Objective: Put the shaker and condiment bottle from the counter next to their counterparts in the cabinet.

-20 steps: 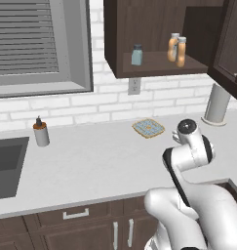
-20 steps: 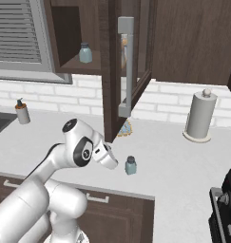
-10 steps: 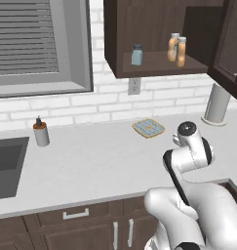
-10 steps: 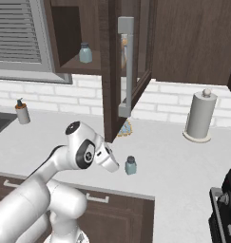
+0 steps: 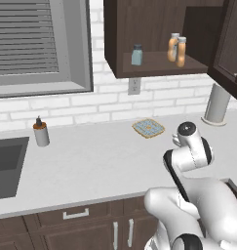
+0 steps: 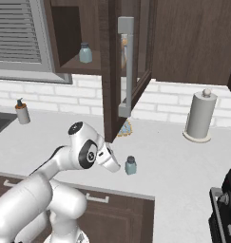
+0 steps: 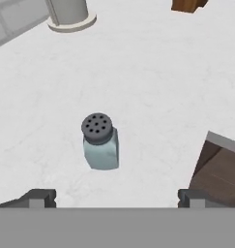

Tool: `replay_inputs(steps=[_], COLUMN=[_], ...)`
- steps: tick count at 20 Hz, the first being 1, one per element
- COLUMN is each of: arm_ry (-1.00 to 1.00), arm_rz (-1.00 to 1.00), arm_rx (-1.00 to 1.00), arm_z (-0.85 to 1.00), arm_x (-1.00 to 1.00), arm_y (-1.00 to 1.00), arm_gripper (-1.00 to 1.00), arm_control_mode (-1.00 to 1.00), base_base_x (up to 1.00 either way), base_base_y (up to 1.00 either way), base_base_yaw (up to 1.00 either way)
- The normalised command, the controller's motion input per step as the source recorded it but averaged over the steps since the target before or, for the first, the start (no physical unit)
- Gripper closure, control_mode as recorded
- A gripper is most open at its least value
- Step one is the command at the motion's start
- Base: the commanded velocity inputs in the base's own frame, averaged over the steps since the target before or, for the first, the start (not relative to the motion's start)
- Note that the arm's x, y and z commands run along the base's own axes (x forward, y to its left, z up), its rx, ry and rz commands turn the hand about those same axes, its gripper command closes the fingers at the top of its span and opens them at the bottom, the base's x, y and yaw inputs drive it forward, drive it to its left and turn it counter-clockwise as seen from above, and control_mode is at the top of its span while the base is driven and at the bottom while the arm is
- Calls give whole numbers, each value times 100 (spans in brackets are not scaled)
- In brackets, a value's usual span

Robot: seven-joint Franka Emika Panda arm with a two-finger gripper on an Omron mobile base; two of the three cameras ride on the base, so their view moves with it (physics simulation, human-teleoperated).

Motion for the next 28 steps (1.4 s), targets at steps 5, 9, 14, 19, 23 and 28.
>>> replay_inputs(steps=[5,9,14,19,23,28], arm_ry=[0,0,0,0,0,0], arm_rz=[0,0,0,0,0,0], arm_rx=[0,0,0,1,1,1], arm_z=[-17,-6,-4,-13,-14,-18], arm_x=[16,30,22,11,2,3], arm_y=[0,0,-2,-20,-8,-5], arm_gripper=[-100,-100,-100,-100,-100,-100], arm_control_mode=[-100,-100,-100,-100,-100,-100], base_base_x=[0,0,0,0,0,0], base_base_y=[0,0,0,0,0,0], base_base_yaw=[0,0,0,0,0,0])
